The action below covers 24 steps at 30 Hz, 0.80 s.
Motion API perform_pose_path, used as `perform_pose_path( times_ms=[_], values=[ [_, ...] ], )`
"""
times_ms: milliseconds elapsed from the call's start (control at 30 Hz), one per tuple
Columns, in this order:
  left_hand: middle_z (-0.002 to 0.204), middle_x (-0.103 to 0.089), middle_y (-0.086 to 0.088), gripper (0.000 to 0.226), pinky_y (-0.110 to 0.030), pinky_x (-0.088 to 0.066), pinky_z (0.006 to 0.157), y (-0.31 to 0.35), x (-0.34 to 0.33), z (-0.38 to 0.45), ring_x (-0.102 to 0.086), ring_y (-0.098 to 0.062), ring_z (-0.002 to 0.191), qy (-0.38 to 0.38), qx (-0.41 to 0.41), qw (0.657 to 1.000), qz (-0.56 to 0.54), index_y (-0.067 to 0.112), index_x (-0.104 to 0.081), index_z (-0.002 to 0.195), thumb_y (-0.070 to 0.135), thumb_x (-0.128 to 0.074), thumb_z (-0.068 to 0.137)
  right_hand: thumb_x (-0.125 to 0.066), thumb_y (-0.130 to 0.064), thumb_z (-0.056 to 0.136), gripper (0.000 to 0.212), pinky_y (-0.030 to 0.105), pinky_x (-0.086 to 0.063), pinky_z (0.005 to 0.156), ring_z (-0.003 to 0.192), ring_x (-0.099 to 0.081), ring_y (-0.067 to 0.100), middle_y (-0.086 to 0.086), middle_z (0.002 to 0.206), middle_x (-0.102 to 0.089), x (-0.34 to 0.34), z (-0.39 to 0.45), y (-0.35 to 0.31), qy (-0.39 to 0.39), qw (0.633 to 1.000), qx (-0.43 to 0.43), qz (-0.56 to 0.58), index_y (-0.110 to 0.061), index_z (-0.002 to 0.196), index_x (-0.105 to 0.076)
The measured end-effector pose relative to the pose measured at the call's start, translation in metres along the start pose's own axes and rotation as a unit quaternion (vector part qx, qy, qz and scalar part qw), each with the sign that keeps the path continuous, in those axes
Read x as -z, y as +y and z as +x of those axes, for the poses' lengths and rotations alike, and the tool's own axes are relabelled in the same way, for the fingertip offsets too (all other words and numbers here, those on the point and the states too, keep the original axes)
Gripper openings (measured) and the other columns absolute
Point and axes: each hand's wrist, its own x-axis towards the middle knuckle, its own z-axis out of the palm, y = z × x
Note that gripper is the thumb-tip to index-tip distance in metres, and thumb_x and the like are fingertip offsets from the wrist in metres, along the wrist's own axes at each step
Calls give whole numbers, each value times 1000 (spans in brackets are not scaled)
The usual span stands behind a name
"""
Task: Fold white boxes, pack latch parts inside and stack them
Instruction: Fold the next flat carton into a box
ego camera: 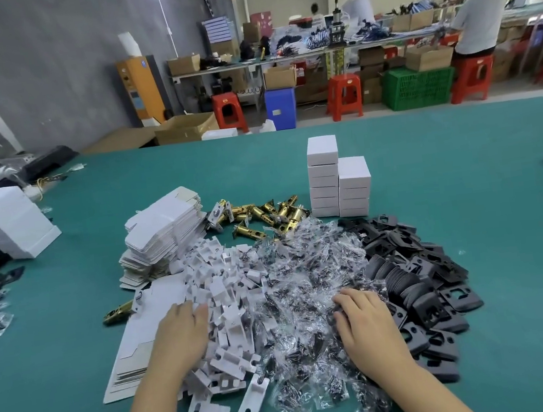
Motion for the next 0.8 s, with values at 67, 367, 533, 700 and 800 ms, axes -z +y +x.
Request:
perform_pose_path(
  times_ms=[67, 367, 533, 700, 800],
  values=[
    [160, -37, -14, 59, -41, -25, 121, 13, -5, -7, -33, -28, 148, 2, -19, 999, -32, 6, -33, 156, 43, -28, 110, -48, -29, 106, 34, 36, -37, 116, 129, -50, 19, -2, 140, -60, 0, 0, -1, 1, 1000, 1, -2, -17, 135, -62],
    [125, -65, -15, 49, -45, -47, 94, 20, -5, -6, -62, -37, 112, 71, 4, 989, -130, 20, -38, 150, 43, -23, 110, -45, -32, 107, 37, 33, -33, 117, 131, -47, 16, -5, 143, -56, 0, 1, 0, 4, 1000, 0, 9, -19, 139, -59],
    [100, -70, -12, 28, -40, -53, 73, -9, 11, 23, -62, -31, 88, 207, 41, 976, -52, 14, -67, 119, 18, -43, 104, -45, -32, 107, 37, 33, -33, 117, 132, -46, 16, -5, 143, -56, 0, 0, 1, 6, 1000, 1, 10, -20, 139, -58],
    [119, -65, -11, 35, -39, -54, 79, -23, 24, 44, -56, -32, 112, 115, 63, 982, 137, 15, -67, 124, 38, -57, 99, -46, -31, 107, 36, 34, -34, 117, 131, -47, 16, -5, 142, -57, 0, 0, 1, 11, 1000, 0, 14, -20, 138, -59],
    [121, -64, -5, 45, -34, -51, 72, -23, 26, 52, -56, -28, 114, 95, 66, 975, 190, 21, -64, 125, 55, -56, 96, -45, -32, 107, 37, 33, -33, 118, 132, -46, 15, -6, 142, -57, 0, 0, 1, 9, 1000, 1, 12, -20, 139, -58]
  ],
)
